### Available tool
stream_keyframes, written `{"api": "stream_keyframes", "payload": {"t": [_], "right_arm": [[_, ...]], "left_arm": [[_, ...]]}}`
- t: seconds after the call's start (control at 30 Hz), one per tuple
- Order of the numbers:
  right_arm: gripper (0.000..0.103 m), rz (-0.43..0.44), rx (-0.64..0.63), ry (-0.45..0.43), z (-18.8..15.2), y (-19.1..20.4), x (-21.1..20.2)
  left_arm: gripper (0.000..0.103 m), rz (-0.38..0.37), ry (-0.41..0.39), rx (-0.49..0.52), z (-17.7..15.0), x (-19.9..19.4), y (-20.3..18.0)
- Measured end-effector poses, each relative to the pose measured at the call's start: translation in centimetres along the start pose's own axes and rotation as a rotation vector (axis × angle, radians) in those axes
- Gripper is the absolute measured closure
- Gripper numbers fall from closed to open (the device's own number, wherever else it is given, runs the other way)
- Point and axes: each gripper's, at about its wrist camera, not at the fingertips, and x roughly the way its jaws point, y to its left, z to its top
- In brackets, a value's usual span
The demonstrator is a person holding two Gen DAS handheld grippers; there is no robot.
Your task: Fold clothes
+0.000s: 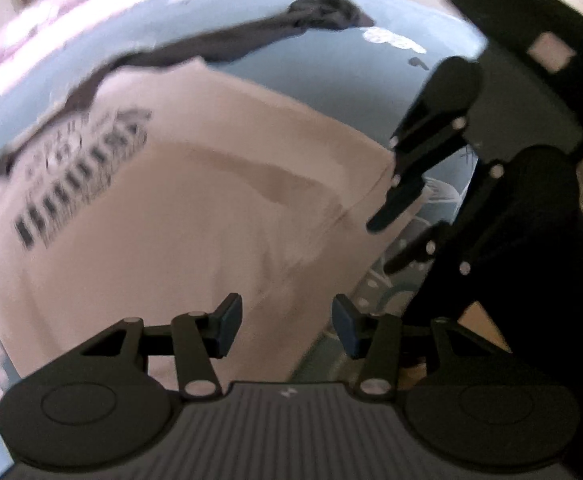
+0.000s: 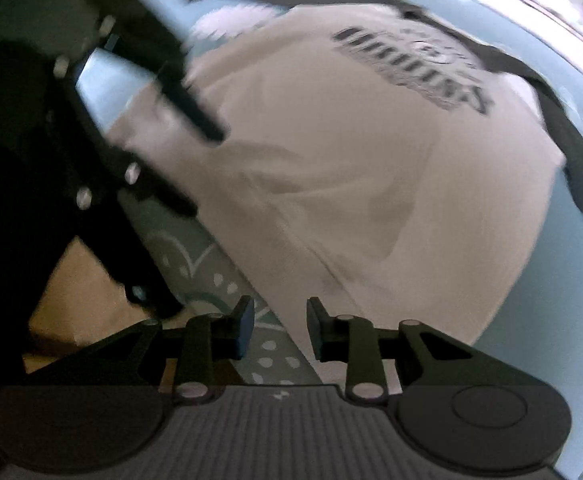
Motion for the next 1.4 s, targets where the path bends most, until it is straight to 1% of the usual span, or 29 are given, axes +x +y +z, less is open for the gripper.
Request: {"api": "stream_keyframes", "payload": {"t": [0.07, 0.13, 0.17, 0.2, 0.27, 0.33, 0.4, 0.5, 0.57, 0.6, 0.63, 0.67, 0.7, 0.8, 0.87, 0.93, 1.0, 1.03, 1.07, 1.13, 1.17, 1.2, 1.3, 1.4], "right_arm": [[0.07, 0.009, -0.05, 0.036, 0.1, 0.0, 0.9], [0.073, -0.003, -0.087, 0.059, 0.2, -0.2, 1.6], [0.084, -0.008, -0.094, 0.059, 0.3, -0.4, 1.6], [0.102, -0.013, -0.083, 0.064, 0.5, -0.7, 1.5], [0.102, 0.02, -0.018, 0.059, 0.9, -1.9, 0.9], [0.102, 0.048, 0.013, 0.037, 1.2, -2.8, 0.0], [0.102, 0.05, 0.029, 0.02, 1.6, -3.5, -0.8], [0.102, 0.052, 0.057, 0.003, 2.2, -4.5, -1.2], [0.102, 0.057, 0.077, -0.011, 2.5, -5.1, -1.4], [0.102, 0.056, 0.082, -0.017, 2.6, -5.2, -1.4], [0.102, 0.053, 0.084, -0.023, 2.7, -5.2, -1.4], [0.102, 0.049, 0.088, -0.03, 2.7, -5.2, -1.4], [0.102, 0.045, 0.093, -0.033, 2.7, -5.1, -1.2], [0.101, 0.031, 0.103, -0.044, 2.0, -5.0, -1.7], [0.101, 0.069, 0.098, -0.075, 1.2, -4.5, -2.9], [0.099, 0.112, 0.061, -0.086, 0.4, -3.5, -3.6], [0.097, 0.147, 0.018, -0.071, -0.1, -2.3, -3.4], [0.097, 0.162, 0.0, -0.055, -0.4, -1.7, -3.0], [0.097, 0.167, -0.013, -0.041, -0.6, -1.3, -2.6], [0.095, 0.112, -0.044, -0.037, -1.1, -0.7, -2.0], [0.089, 0.079, -0.066, -0.039, -1.3, -0.4, -1.8], [0.081, 0.054, -0.096, -0.043, -1.4, -0.1, -1.7], [0.08, 0.009, -0.165, -0.047, -1.1, 0.2, -1.0], [0.08, 0.02, -0.174, -0.055, -0.5, -0.4, -0.3]], "left_arm": [[0.053, -0.009, -0.006, 0.062, 0.0, 0.2, -0.4], [0.053, -0.025, 0.01, 0.075, 0.1, 0.5, -0.6], [0.053, -0.028, 0.014, 0.07, 0.2, 0.7, -0.7], [0.053, -0.035, 0.018, 0.066, 0.2, 0.9, -0.7], [0.053, -0.041, 0.018, 0.062, 0.4, 1.3, -0.9], [0.053, -0.052, 0.011, 0.066, 0.6, 1.4, -1.2], [0.053, -0.08, 0.004, 0.063, 0.9, 1.7, -1.2], [0.053, -0.093, -0.003, 0.069, 1.5, 2.5, -1.5], [0.054, -0.086, 0.008, 0.081, 2.0, 3.3, -1.5], [0.059, -0.082, 0.014, 0.087, 2.3, 3.7, -1.5], [0.083, -0.073, 0.031, 0.094, 2.5, 4.4, -1.2], [0.094, -0.071, 0.049, 0.098, 2.7, 4.9, -1.0], [0.1, -0.066, 0.063, 0.085, 2.9, 5.3, -0.5], [0.1, -0.061, 0.083, 0.026, 3.5, 6.1, 1.0], [0.1, -0.049, 0.086, -0.002, 3.8, 6.2, 2.0], [0.1, -0.041, 0.092, -0.026, 4.0, 6.4, 2.9], [0.099, -0.026, 0.094, -0.037, 4.3, 6.3, 3.5], [0.099, -0.023, 0.081, -0.041, 4.4, 5.8, 3.7], [0.099, -0.041, 0.065, -0.039, 4.3, 5.1, 3.8], [0.095, -0.076, 0.034, -0.035, 4.2, 3.8, 3.9], [0.095, -0.082, 0.029, -0.016, 4.1, 3.3, 3.8], [0.095, -0.089, 0.033, 0.005, 4.0, 2.9, 3.6], [0.095, -0.108, 0.058, 0.047, 3.5, 2.9, 3.1], [0.095, -0.118, 0.073, 0.075, 3.1, 2.9, 2.5]]}}
